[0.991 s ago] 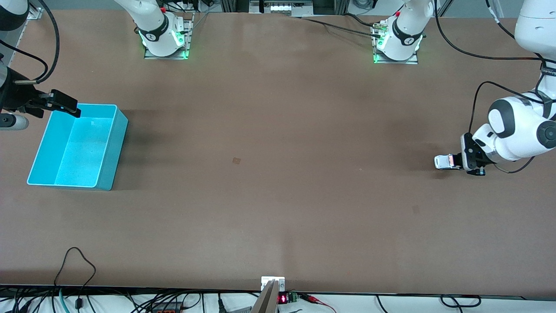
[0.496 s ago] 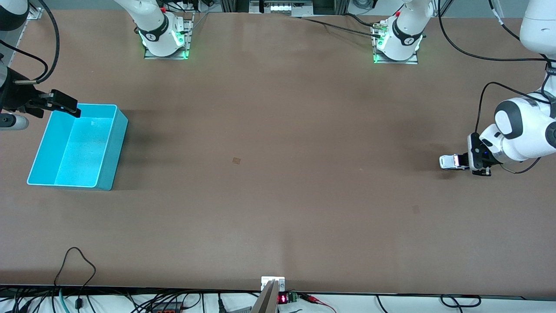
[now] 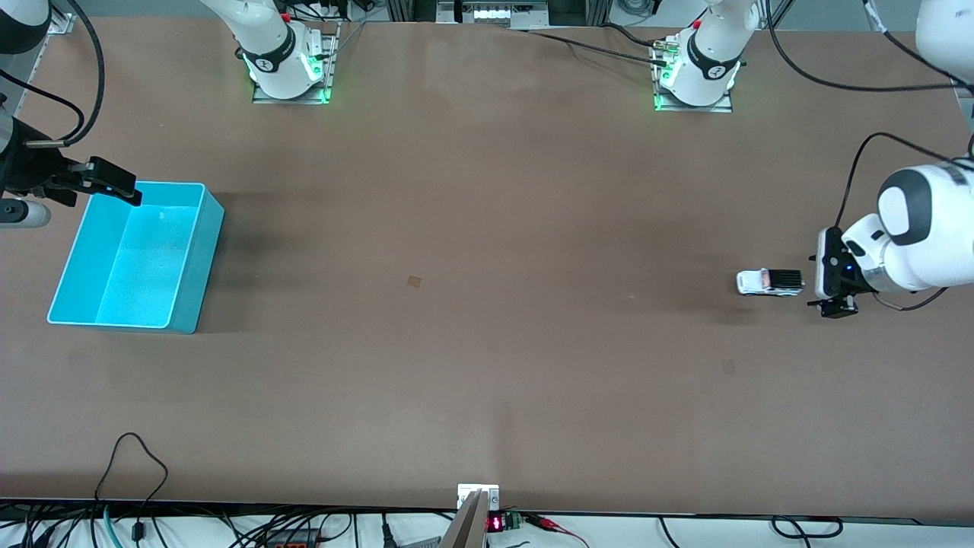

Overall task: Wind and store white jeep toy
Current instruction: 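Release the jeep so it rolls toward the cyan bin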

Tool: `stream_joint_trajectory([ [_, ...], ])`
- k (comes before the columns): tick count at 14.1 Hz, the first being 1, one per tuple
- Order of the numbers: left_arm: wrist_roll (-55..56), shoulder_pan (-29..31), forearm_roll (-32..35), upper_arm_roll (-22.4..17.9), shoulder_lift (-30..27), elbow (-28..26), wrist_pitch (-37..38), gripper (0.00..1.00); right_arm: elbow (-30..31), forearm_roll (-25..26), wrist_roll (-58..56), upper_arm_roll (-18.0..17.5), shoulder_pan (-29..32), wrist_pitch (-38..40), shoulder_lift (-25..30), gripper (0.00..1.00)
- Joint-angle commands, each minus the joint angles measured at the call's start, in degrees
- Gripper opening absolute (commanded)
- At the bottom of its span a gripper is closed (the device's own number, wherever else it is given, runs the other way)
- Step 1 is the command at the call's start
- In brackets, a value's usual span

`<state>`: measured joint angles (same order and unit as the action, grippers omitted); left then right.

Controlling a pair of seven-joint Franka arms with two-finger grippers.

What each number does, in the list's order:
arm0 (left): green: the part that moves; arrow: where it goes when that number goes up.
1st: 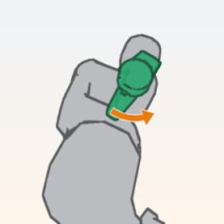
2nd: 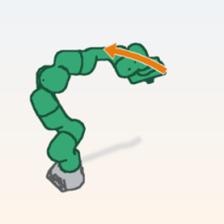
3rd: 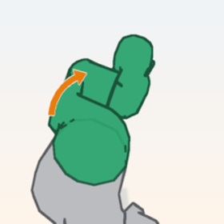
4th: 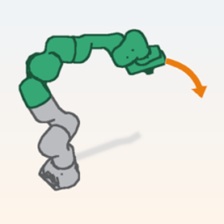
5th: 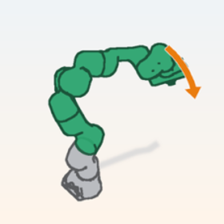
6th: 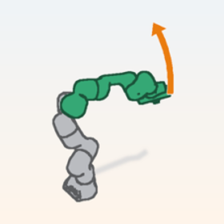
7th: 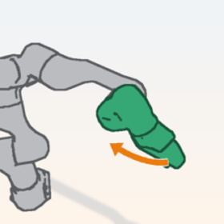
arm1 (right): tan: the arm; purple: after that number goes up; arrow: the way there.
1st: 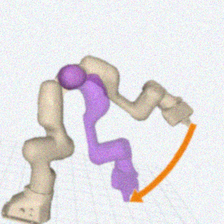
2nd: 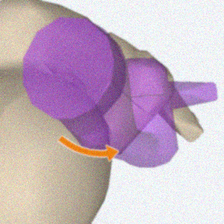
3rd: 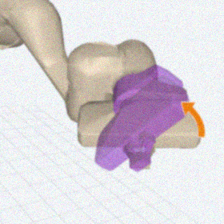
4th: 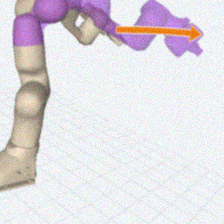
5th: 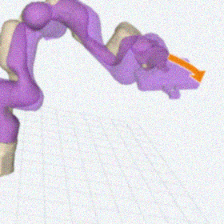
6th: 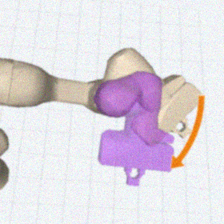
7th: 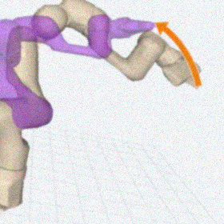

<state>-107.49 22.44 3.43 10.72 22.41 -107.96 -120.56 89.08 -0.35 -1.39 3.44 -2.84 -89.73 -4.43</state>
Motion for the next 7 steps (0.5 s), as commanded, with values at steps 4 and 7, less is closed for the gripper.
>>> stream_joint_trajectory([
  [4,-0.4,-2.7,-0.1,3.3,-1.5,-0.6,0.7,1.00,1.1,-0.4,0.7,0.1,-0.2,-0.1,1.3,1.00],
  [7,-0.2,-9.0,-4.8,3.2,-1.1,-0.5,-4.0,1.00,1.1,-0.4,0.7,0.1,-0.2,0.0,1.3,1.00],
])
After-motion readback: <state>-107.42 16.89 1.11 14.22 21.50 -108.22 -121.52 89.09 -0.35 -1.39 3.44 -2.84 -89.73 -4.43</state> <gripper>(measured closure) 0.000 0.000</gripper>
